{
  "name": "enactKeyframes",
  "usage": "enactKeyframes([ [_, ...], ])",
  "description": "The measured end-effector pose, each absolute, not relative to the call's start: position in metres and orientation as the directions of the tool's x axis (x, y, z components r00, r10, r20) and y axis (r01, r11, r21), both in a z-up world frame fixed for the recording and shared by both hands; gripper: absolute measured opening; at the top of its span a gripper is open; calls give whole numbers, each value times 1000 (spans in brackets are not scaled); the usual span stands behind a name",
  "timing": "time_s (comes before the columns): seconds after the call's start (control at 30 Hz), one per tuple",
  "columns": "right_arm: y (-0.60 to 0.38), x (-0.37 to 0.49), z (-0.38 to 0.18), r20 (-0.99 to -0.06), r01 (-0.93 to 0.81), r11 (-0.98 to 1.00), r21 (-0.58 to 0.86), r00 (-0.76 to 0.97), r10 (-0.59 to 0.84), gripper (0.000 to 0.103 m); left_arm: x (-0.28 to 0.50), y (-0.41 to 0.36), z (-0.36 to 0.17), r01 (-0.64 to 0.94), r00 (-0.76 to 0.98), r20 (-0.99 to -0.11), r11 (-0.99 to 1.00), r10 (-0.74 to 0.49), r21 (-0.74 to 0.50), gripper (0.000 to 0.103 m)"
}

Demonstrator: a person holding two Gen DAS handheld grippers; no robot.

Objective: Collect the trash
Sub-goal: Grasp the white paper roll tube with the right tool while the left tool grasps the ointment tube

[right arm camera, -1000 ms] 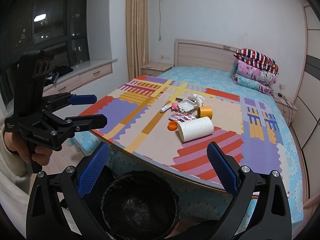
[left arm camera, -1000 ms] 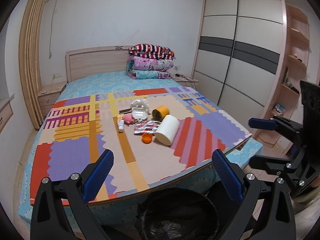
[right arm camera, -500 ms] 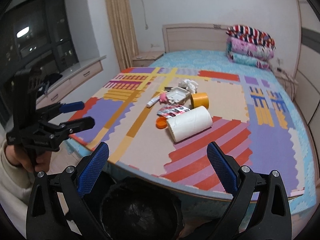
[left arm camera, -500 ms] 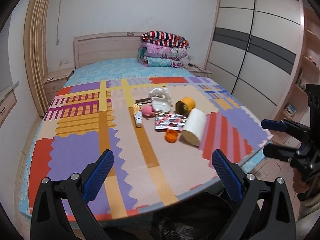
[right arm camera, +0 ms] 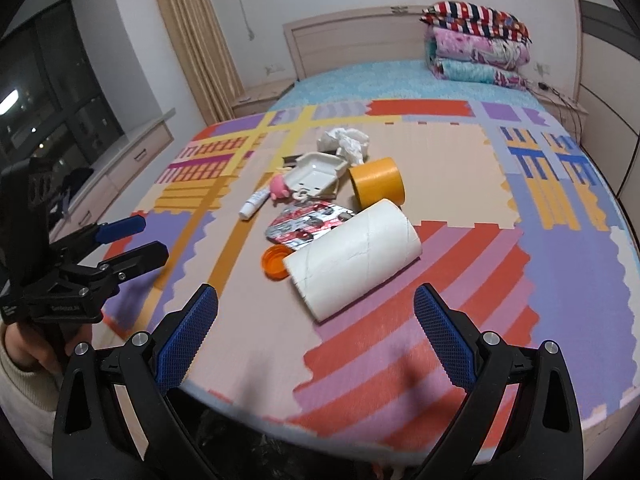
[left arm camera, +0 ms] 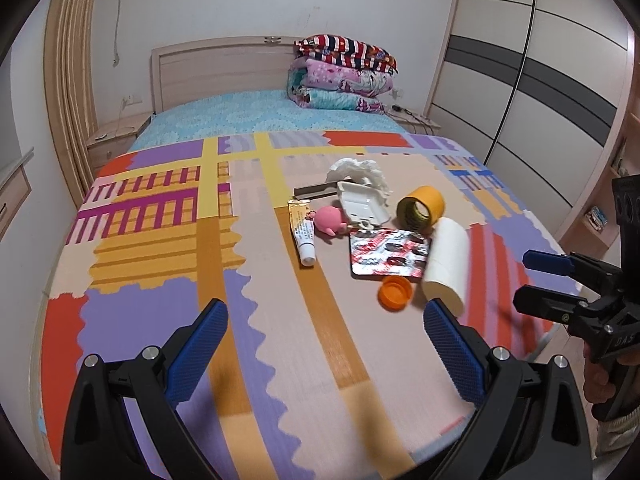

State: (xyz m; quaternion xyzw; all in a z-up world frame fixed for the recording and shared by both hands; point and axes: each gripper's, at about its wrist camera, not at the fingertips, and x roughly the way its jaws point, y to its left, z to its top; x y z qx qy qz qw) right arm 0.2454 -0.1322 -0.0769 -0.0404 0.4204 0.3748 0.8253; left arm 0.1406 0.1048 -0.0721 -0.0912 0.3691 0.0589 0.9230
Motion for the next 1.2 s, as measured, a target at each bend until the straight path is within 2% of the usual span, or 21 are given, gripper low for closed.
enactKeyframes([
  [0.2,-120,270,-96,-747,-607,742,285,345,568,100,166,112,-86,-164,702,-712,978,23,-131,94],
  [0.37,-114,289,-111,-764,-540,775,328,331,554,100,184,119,-93,-168,693,-721,976,17,-139,87],
  [0.43,-112,293,-115,-773,-519,793,318,343,534,100,190,122,-96,-170,690,-723,975,15,-142,77],
  [0.6,-110,302,-124,-774,-477,805,353,335,538,100,204,130,-104,-174,674,-738,974,10,-146,63],
  [0.77,-96,308,-124,-772,-477,810,341,349,531,100,217,131,-107,-190,661,-749,975,40,-116,59],
  [0.9,-90,309,-124,-779,-491,819,298,371,506,98,228,129,-113,-183,645,-763,978,39,-104,51],
  [0.97,-89,309,-125,-781,-494,824,279,383,494,92,230,129,-116,-184,642,-766,977,39,-104,49],
  [1.03,-91,309,-124,-782,-493,832,255,401,477,83,230,128,-117,-181,642,-766,978,35,-107,40],
  [1.2,-94,307,-124,-787,-507,829,236,401,469,76,232,128,-122,-183,636,-771,978,40,-101,28],
])
